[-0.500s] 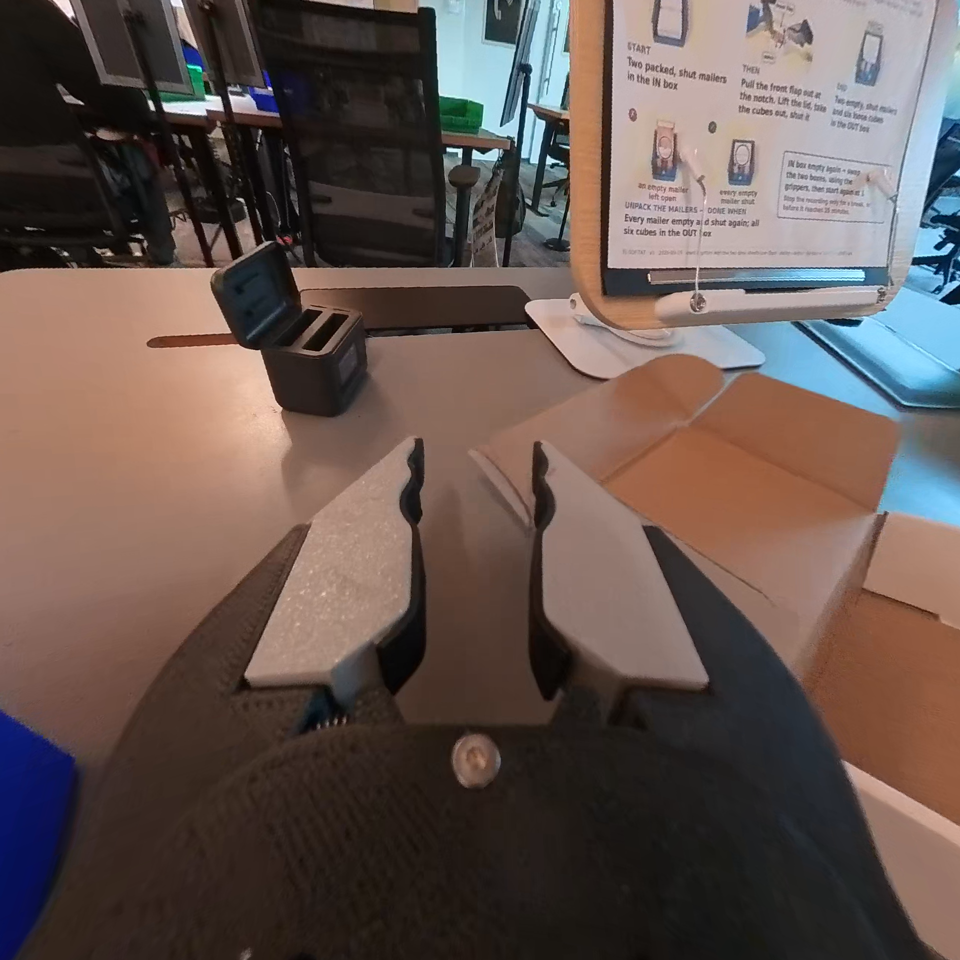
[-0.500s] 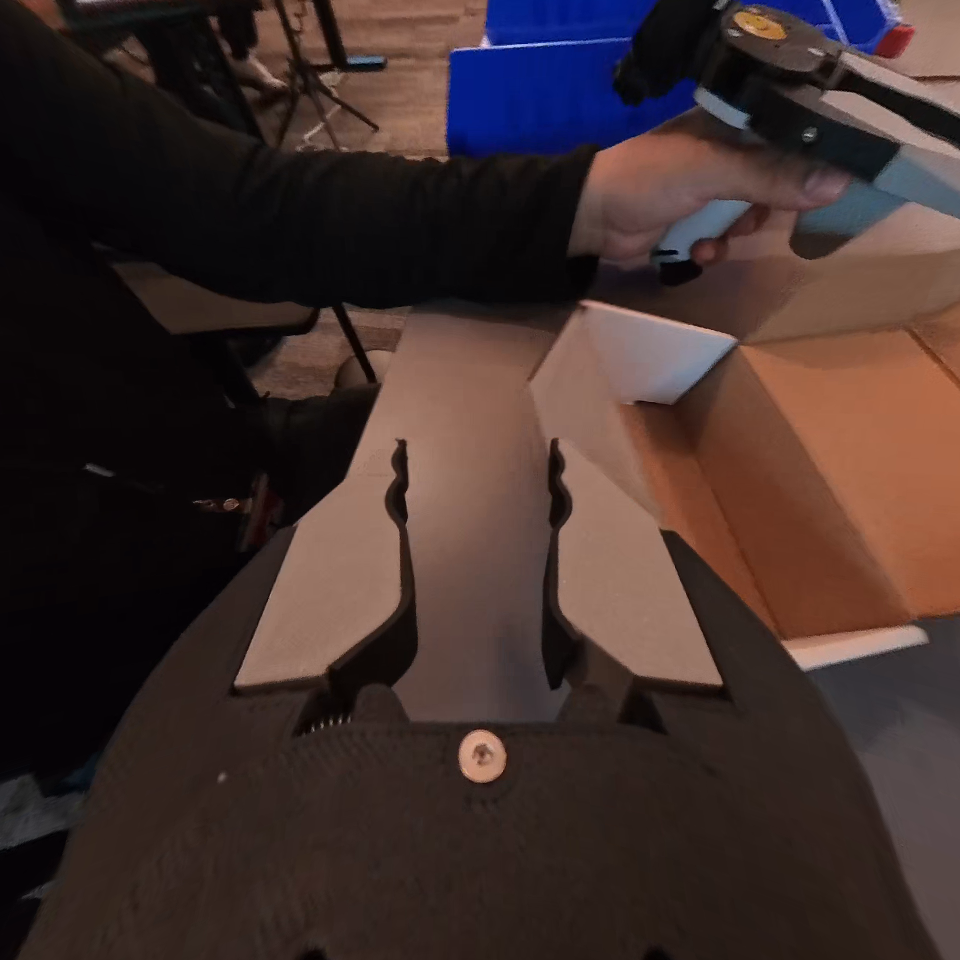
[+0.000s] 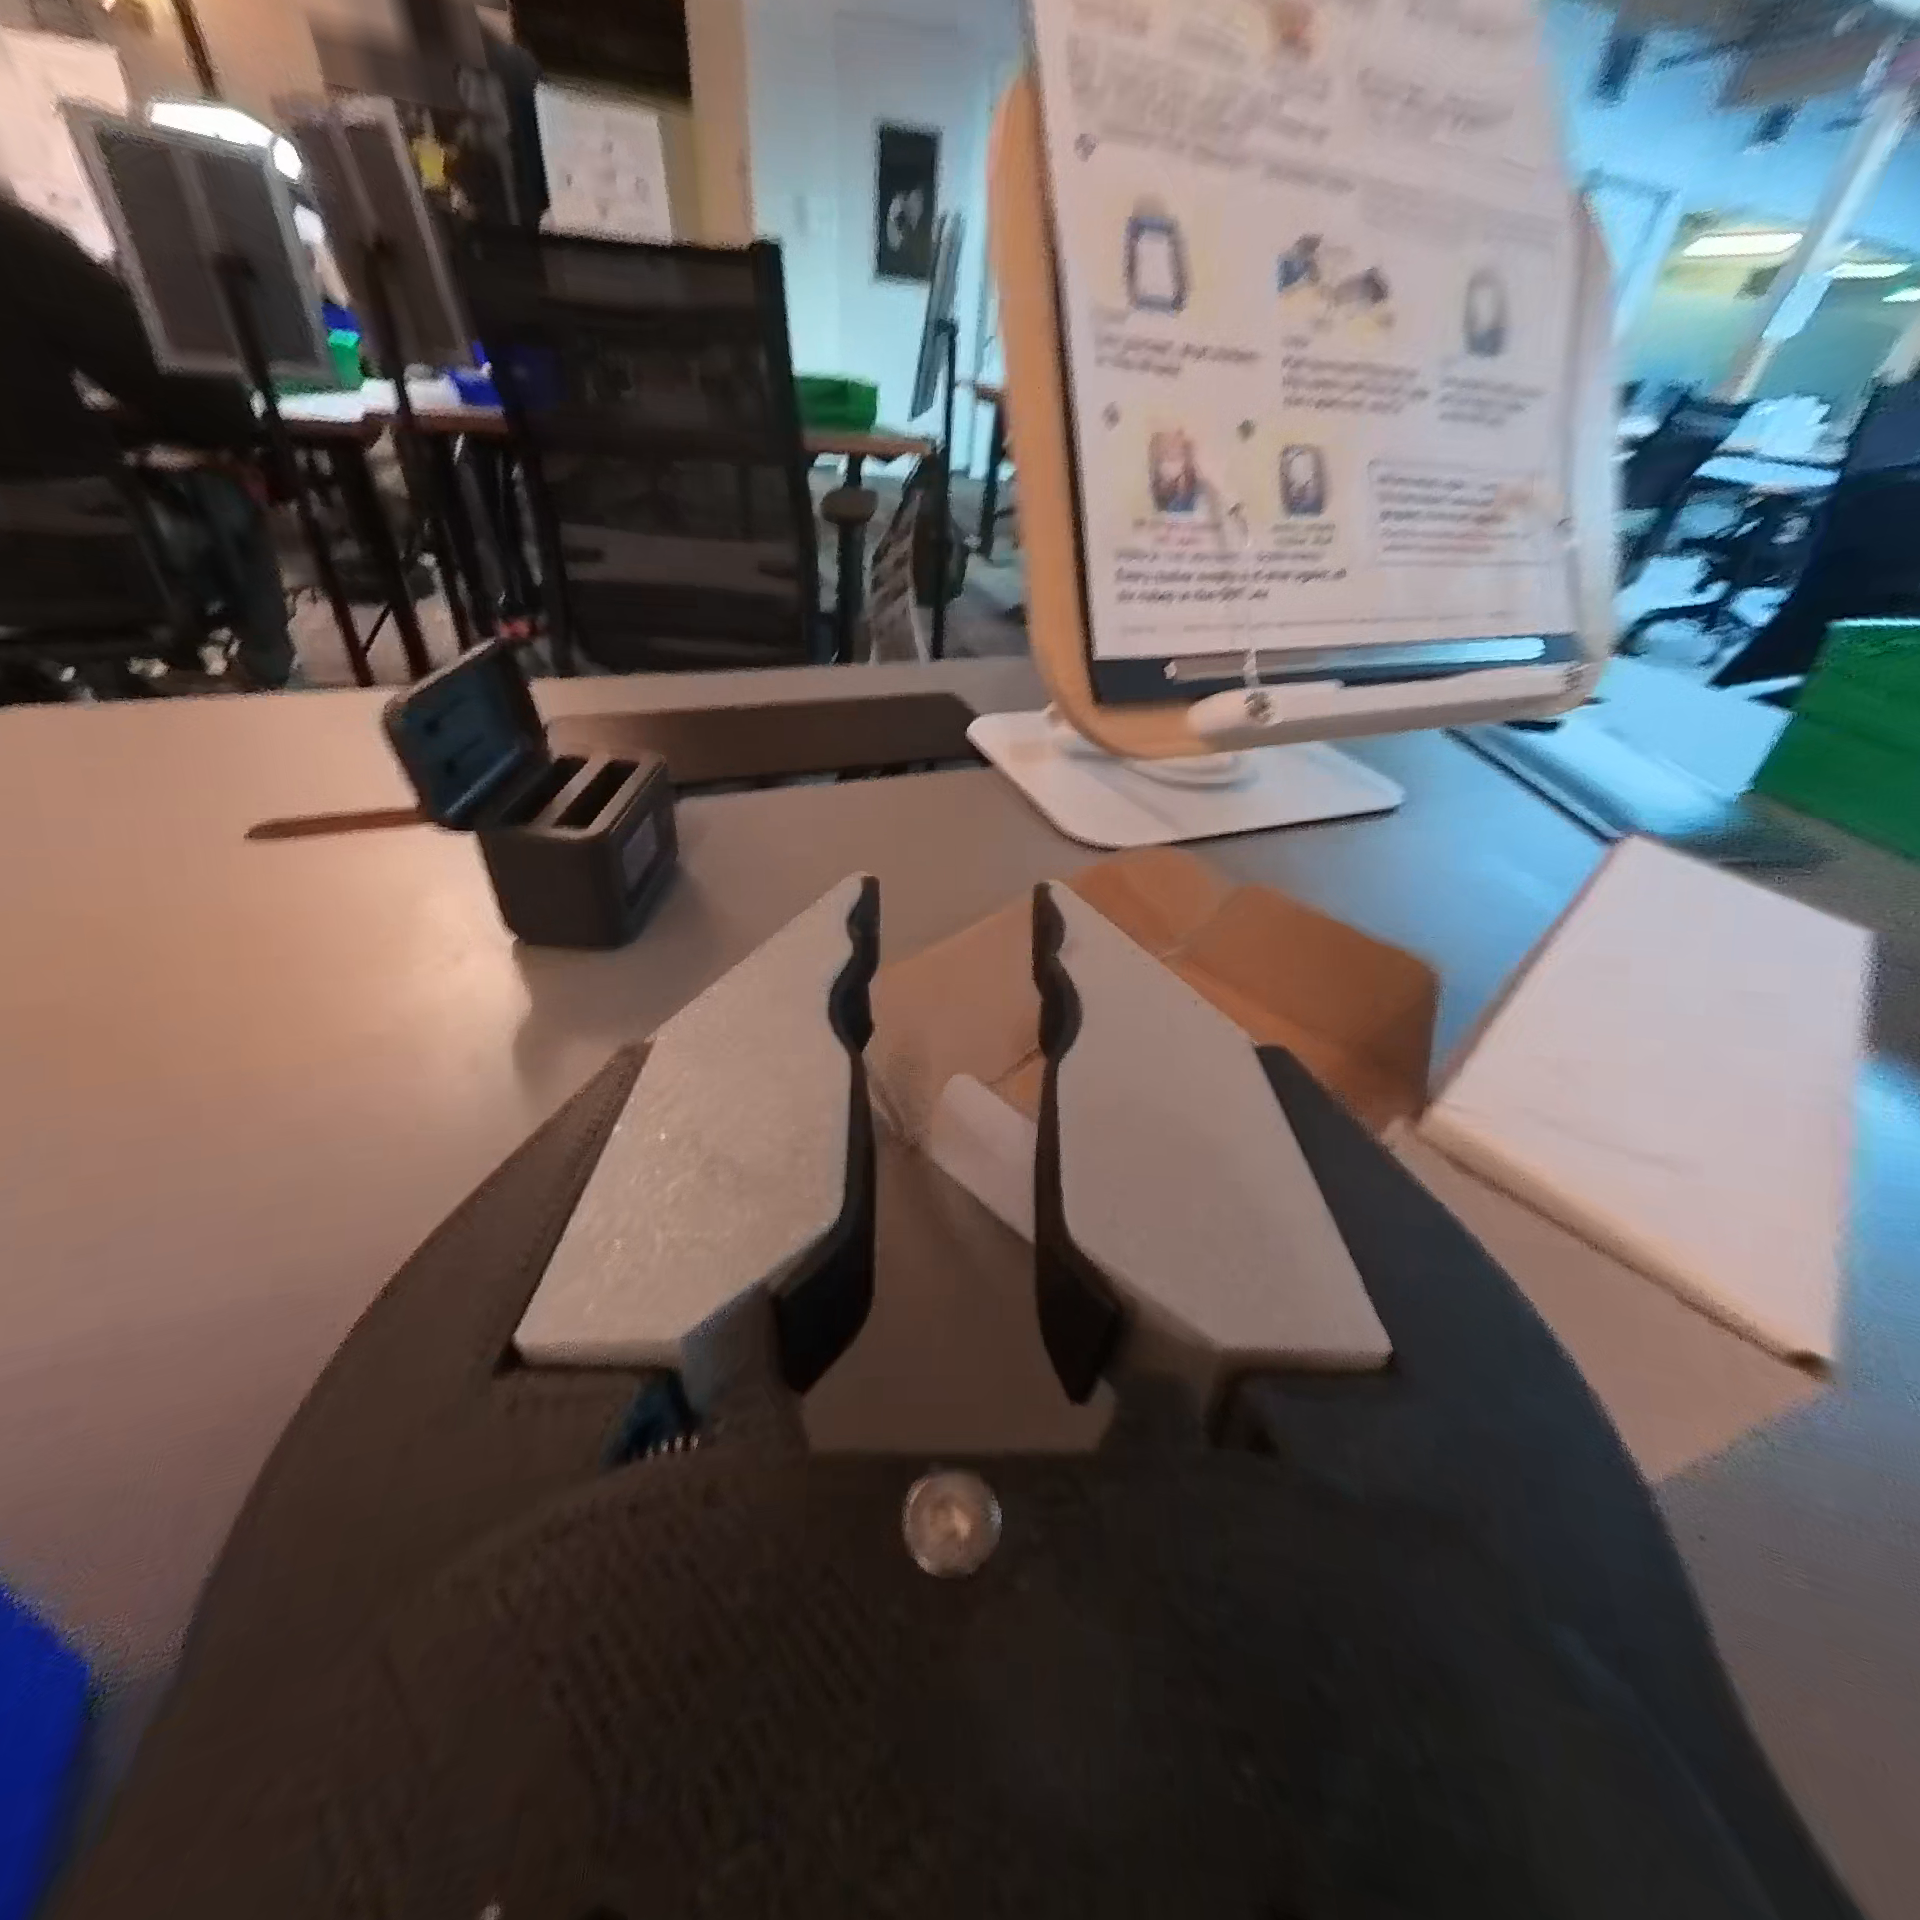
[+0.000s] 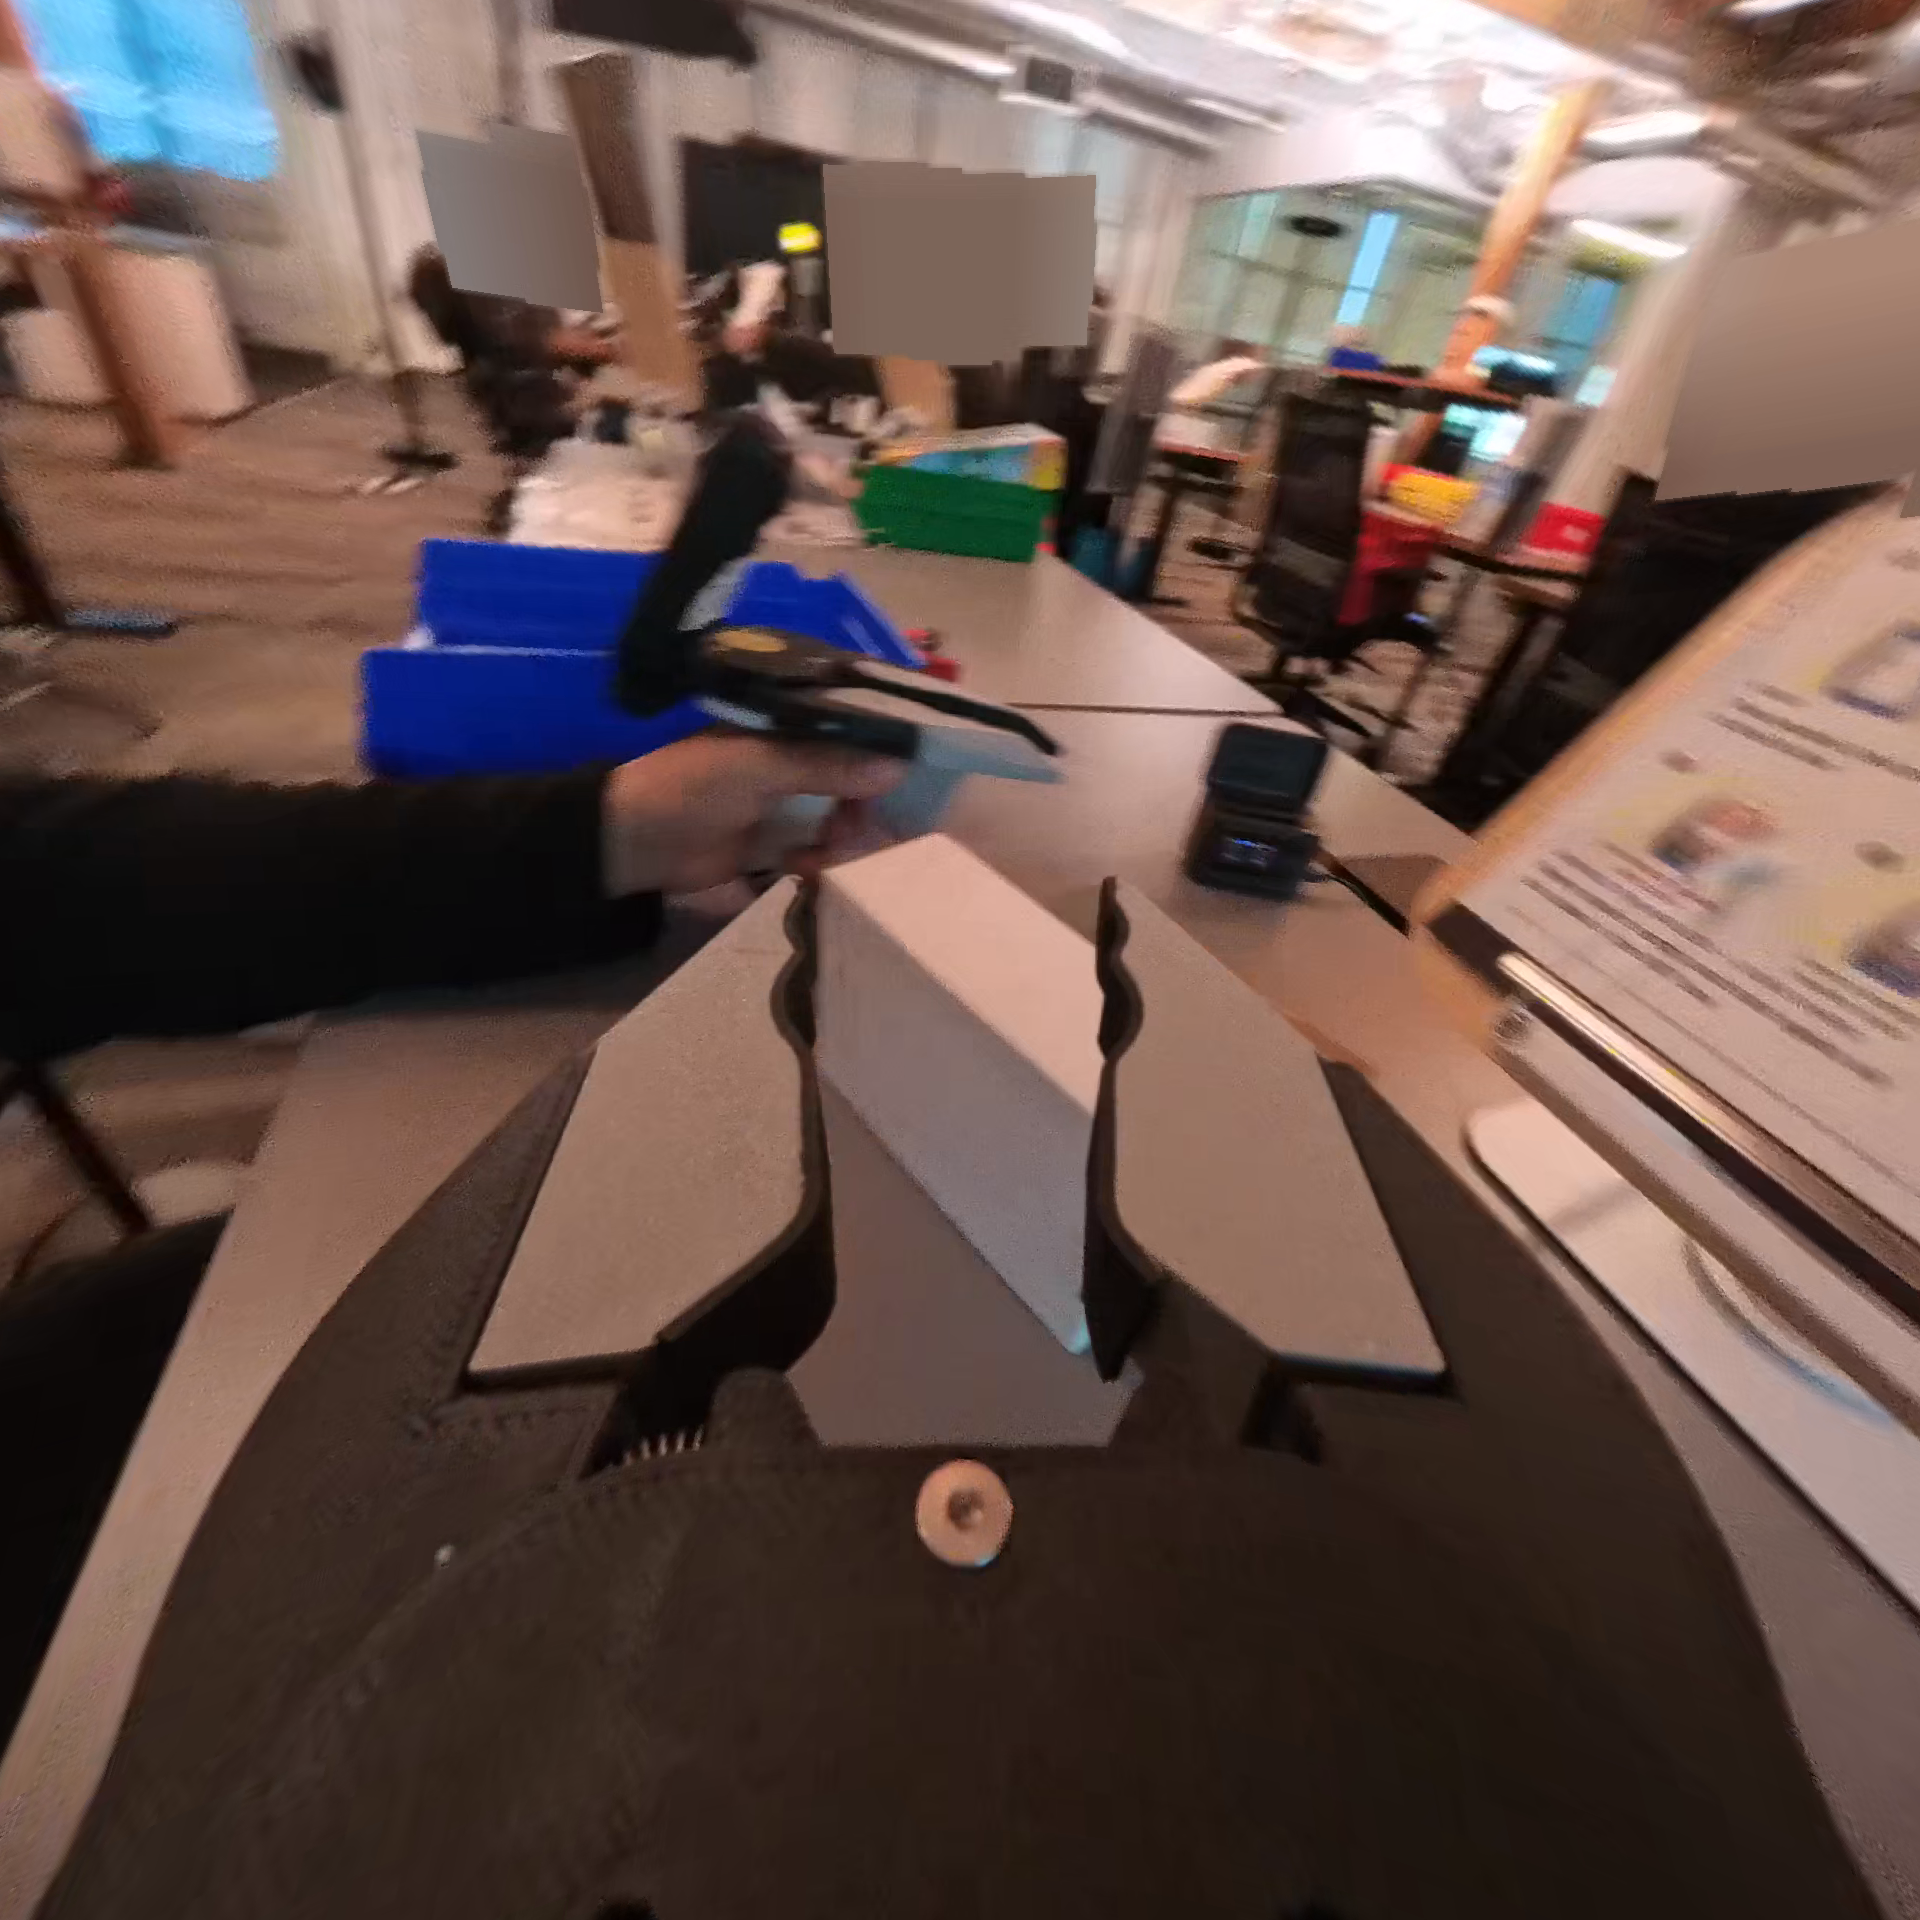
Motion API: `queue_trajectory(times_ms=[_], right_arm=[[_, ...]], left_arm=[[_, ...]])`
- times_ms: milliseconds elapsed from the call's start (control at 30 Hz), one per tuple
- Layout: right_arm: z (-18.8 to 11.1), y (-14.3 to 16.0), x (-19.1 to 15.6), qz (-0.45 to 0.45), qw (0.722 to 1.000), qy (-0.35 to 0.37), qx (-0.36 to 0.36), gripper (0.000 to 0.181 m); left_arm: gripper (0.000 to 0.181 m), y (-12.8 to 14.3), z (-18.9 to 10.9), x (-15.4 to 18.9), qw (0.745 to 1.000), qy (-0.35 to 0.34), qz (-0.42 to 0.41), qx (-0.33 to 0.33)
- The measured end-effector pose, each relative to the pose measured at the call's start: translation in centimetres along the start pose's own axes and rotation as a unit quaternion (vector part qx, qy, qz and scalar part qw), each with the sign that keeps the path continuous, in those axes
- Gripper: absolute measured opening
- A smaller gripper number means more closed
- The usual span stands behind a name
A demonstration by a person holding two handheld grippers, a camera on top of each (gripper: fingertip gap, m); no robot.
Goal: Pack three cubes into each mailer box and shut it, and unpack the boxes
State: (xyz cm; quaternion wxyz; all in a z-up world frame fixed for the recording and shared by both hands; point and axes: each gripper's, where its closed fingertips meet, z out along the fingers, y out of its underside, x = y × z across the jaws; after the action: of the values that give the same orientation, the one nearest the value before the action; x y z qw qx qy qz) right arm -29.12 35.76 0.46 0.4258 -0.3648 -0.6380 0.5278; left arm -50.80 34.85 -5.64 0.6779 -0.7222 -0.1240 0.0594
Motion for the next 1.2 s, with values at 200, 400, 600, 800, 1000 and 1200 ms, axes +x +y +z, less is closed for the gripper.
queue_trajectory(times_ms=[200,400,600,800,1000,1200], right_arm=[[-0.5,2.2,5.6,0.117,0.989,0.092,-0.020,0.068],[0.8,6.2,5.2,0.129,0.984,0.072,-0.098,0.070],[0.9,7.3,2.6,0.085,0.988,0.008,-0.129,0.054],[0.2,11.4,0.3,0.074,0.964,-0.055,-0.249,0.042],[0.3,7.6,-2.4,0.059,0.974,-0.137,-0.170,0.040],[-1.8,2.8,7.3,0.047,0.989,0.137,-0.024,0.052]], left_arm=[[0.016,-2.9,-2.4,8.5,0.974,0.204,0.051,0.080],[0.011,1.0,-2.5,12.7,0.948,0.303,0.098,-0.011],[0.006,1.8,-3.4,14.1,0.931,0.348,0.103,-0.024],[0.023,0.9,-3.0,13.5,0.941,0.327,0.087,-0.009],[0.046,2.0,-2.9,14.3,0.937,0.338,0.084,-0.039],[0.040,2.1,-3.6,14.9,0.927,0.359,0.098,-0.036]])
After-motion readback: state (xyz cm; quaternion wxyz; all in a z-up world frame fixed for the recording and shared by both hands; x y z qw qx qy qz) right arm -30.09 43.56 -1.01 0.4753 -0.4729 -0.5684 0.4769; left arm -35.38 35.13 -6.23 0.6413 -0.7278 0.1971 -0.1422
